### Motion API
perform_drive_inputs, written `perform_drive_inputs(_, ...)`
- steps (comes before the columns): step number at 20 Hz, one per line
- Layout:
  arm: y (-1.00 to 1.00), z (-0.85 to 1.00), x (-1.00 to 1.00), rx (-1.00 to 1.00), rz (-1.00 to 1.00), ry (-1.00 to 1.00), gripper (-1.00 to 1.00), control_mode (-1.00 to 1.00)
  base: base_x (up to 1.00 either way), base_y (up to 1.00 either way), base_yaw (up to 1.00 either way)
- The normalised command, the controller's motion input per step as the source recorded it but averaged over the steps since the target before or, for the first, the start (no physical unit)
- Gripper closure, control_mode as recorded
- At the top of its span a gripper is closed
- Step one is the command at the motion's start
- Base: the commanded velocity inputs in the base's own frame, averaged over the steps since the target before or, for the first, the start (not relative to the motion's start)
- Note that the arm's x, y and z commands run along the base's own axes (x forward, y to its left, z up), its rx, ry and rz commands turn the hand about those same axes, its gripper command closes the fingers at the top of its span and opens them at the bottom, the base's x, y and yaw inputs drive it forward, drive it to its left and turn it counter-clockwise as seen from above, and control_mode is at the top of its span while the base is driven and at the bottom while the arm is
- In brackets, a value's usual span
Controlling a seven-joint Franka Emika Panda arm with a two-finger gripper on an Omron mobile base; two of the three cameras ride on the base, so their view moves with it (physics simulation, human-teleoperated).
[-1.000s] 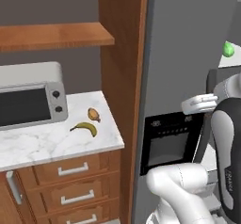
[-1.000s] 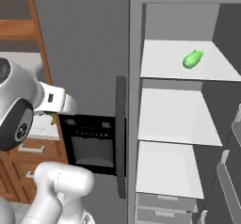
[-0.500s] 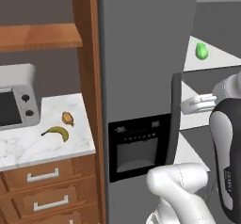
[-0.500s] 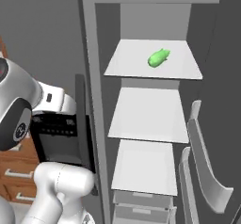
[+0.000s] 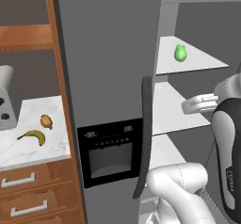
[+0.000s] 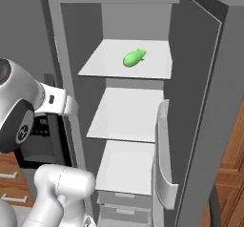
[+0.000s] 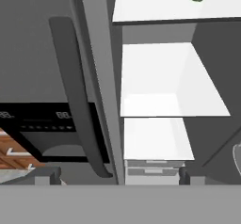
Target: Open the fridge, remove the banana, corn, and chicken drumstick, and place them on any counter.
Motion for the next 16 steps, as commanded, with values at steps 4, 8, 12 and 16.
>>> perform_drive_inputs(4, 0.00, 0.00, 0.00, 0.00, 0.00, 0.00, -1.00, 1.00, 0.00, -0.23, 0.00)
perform_drive_inputs(8, 0.00, 0.00, 0.00, 0.00, 0.00, 0.00, -1.00, 1.00, 0.04, -0.47, -0.03)
perform_drive_inputs(12, 0.00, 0.00, 0.00, 0.00, 0.00, 0.00, -1.00, 1.00, 0.20, -0.55, -0.05)
perform_drive_inputs(16, 0.00, 0.00, 0.00, 0.00, 0.00, 0.00, -1.00, 1.00, 0.24, -0.16, -0.04)
